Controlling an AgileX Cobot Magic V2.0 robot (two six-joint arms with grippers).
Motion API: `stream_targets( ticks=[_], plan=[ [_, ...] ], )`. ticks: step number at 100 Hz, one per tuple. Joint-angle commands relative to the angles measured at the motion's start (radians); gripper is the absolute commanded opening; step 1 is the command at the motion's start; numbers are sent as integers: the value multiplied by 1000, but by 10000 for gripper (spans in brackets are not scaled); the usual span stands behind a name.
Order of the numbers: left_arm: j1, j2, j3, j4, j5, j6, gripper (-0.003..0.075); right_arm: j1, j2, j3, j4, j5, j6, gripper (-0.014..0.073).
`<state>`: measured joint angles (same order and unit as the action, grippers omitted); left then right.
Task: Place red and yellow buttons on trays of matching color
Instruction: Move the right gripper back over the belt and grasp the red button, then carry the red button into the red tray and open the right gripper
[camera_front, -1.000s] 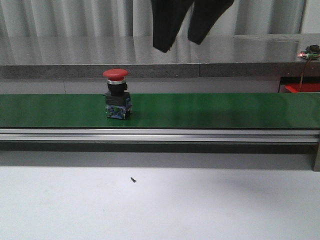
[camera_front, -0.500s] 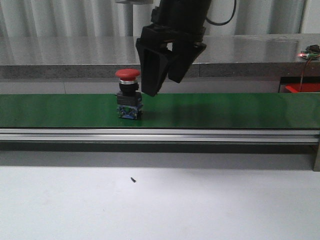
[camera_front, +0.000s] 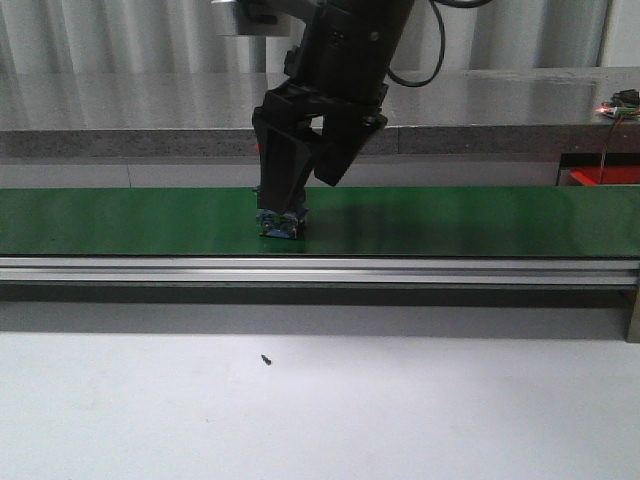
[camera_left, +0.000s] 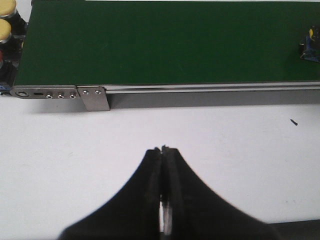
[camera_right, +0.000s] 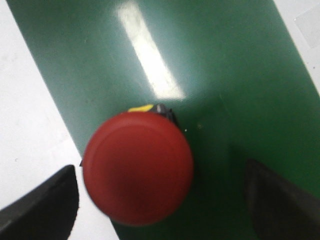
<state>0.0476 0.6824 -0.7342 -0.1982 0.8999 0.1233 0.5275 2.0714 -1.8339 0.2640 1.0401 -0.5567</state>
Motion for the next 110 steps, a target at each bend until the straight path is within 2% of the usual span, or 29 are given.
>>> stream_targets(
  ticks=[1,10,39,50,76,110],
  plan=[
    [-7,0,-25,-16,-61,-2,-20,0,-52,-31,23,-43,-11,654],
    [-7,0,-25,-16,-61,-2,-20,0,-52,-31,23,-43,-11,618],
    [-7,0,-25,-16,-61,-2,-20,0,-52,-31,23,-46,-7,292],
    [-7,0,-25,-16,-61,-2,-20,-1,-52,-31,23,-47,-5,209],
    [-7,0,-25,-16,-61,-2,-20,-44,-92,-31,23,-46,57,193],
    [-7,0,-25,-16,-61,-2,-20,-292,-181,-31,23,5,161,193]
  ],
)
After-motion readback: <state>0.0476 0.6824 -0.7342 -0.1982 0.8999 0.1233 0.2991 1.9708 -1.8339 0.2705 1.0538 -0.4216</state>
